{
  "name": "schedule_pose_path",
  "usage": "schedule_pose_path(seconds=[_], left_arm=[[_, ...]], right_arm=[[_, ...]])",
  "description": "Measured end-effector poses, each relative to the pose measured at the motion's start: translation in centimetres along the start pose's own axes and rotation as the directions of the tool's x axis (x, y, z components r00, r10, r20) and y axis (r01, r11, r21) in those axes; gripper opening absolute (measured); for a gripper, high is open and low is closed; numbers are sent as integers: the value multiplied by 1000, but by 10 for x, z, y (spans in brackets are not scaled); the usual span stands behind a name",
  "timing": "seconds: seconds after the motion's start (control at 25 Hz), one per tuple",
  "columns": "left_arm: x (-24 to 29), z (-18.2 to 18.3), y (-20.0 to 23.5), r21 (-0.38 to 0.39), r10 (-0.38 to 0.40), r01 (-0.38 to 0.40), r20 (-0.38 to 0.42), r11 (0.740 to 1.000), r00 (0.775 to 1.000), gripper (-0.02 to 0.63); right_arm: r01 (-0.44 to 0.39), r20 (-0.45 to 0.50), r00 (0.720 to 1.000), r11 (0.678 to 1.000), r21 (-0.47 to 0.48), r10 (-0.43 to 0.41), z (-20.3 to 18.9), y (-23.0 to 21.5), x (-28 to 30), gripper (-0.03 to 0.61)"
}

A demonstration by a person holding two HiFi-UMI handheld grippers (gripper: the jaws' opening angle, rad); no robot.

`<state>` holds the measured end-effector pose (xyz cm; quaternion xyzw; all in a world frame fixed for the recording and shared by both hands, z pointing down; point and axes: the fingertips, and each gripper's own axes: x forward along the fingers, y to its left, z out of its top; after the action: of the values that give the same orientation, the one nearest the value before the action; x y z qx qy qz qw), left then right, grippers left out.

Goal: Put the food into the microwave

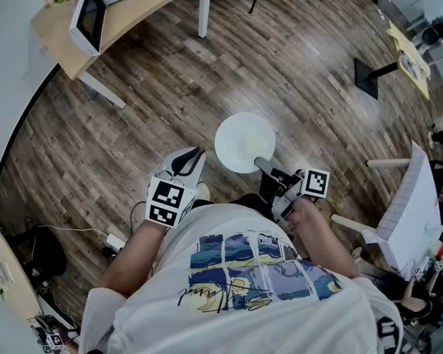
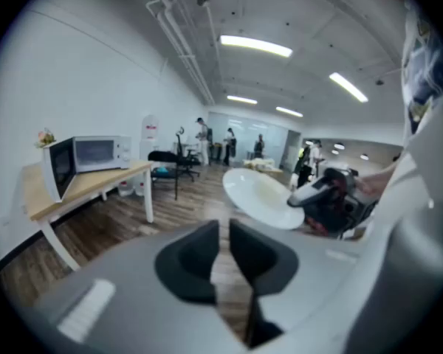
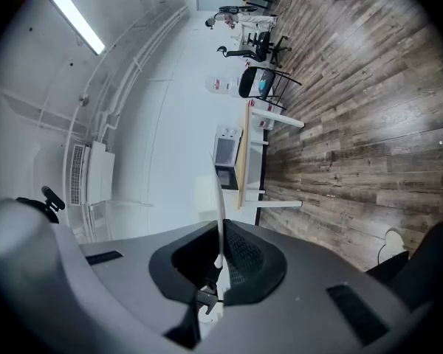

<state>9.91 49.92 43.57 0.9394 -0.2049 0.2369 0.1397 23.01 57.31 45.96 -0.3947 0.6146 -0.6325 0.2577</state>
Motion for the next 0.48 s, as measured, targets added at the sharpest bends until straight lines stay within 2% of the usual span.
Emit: schedule_pose_path(seconds=[0.12, 0.2, 0.32, 0.48], left_arm=[[-5, 6, 4, 51, 56, -57, 34, 997, 998, 51], [-11, 12, 8, 49, 89, -92, 69, 995, 994, 51], [-13, 14, 37, 0, 138, -138, 88, 990, 987, 51], [2, 21, 110, -79, 195, -189, 68, 979, 978, 51]], right_arm=[[-51, -17, 999, 998, -19, 51, 9, 2, 13, 14], [-66, -35, 997, 997, -29, 65, 12, 6, 22, 14], [-62, -70, 996, 998, -32, 60, 25, 8, 54, 14], [-55, -149, 987, 998, -5, 54, 60, 11, 137, 14]])
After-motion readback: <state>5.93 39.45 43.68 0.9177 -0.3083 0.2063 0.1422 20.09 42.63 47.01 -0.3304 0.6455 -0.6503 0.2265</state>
